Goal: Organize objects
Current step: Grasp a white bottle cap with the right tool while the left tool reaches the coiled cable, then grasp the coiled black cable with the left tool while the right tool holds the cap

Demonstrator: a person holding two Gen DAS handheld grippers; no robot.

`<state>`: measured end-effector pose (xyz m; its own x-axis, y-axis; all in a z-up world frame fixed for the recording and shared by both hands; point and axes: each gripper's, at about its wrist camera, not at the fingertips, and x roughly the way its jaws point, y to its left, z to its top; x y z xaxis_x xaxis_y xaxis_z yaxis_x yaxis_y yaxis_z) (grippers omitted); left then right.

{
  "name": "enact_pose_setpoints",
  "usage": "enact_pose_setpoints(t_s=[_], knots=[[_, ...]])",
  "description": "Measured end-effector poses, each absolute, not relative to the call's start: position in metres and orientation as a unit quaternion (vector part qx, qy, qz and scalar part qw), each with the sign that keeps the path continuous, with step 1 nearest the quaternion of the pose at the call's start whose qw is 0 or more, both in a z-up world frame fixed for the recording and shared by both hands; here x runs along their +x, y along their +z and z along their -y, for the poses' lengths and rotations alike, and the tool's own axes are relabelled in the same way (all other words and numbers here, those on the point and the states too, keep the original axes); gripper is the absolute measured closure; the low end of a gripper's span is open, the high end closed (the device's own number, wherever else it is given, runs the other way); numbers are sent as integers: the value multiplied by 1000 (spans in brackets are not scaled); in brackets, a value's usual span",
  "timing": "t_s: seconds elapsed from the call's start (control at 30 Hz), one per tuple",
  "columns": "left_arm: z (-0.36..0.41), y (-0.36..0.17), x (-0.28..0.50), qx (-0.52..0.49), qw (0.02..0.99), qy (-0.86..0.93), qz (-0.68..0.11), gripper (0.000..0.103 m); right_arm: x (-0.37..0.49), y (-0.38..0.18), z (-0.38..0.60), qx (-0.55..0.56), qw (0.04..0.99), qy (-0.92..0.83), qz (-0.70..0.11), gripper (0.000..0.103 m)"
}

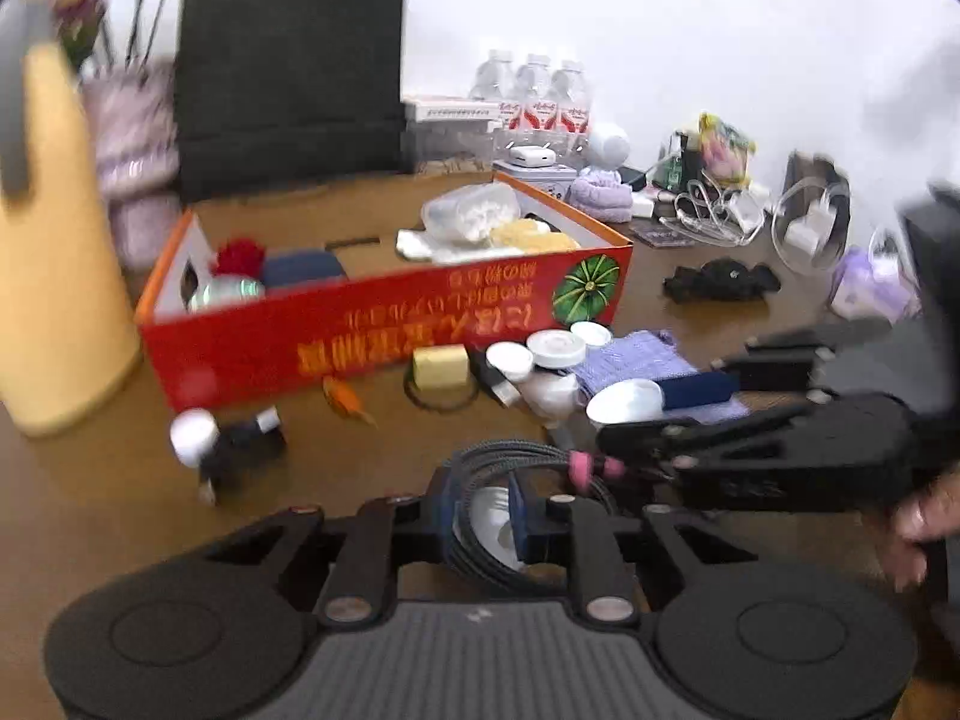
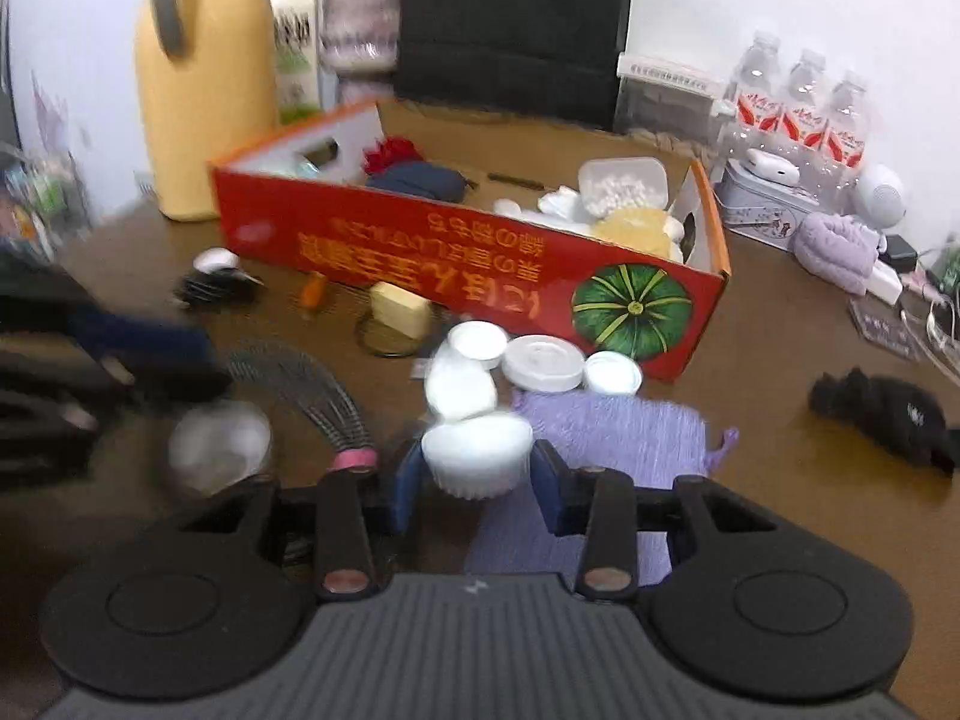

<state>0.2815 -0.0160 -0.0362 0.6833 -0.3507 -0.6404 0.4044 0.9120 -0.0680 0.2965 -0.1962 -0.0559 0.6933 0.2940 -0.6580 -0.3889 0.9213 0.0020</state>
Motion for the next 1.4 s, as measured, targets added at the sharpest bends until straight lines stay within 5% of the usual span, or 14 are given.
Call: enact_pose_setpoints(t_s=[0.13,0.23,0.4,0.53,0.63,0.83,0.93,1.0,1.03,1.13,1.17,1.4], knots=[[7,-39,253,33,922,-198,-332,78,262,-56,207,-68,923,164,-341,63],[1,-42,244,20,927,-179,-330,25,240,-56,222,-29,925,165,-341,63],[9,-45,262,9,932,-156,-326,26,222,-63,226,2,928,158,-339,63],[33,-47,268,46,922,-227,-312,6,212,-63,231,21,929,155,-334,63],[51,-61,275,118,910,-234,-322,6,208,-64,238,26,930,147,-335,63],[51,-70,292,76,906,-224,-351,6,205,-73,249,34,930,134,-339,61],[46,-65,278,79,907,-229,-345,6,206,-75,245,19,932,139,-333,47],[36,-59,267,70,909,-236,-336,6,206,-74,243,8,934,135,-329,21],[29,-56,260,66,911,-237,-331,6,205,-72,241,-1,939,127,-319,21],[5,-46,244,47,917,-233,-320,5,205,-61,237,1,943,150,-297,47],[0,-44,241,45,918,-233,-318,5,210,-58,236,19,937,173,-301,66],[-8,-56,243,95,914,-220,-326,5,250,-70,188,25,918,218,-329,69]])
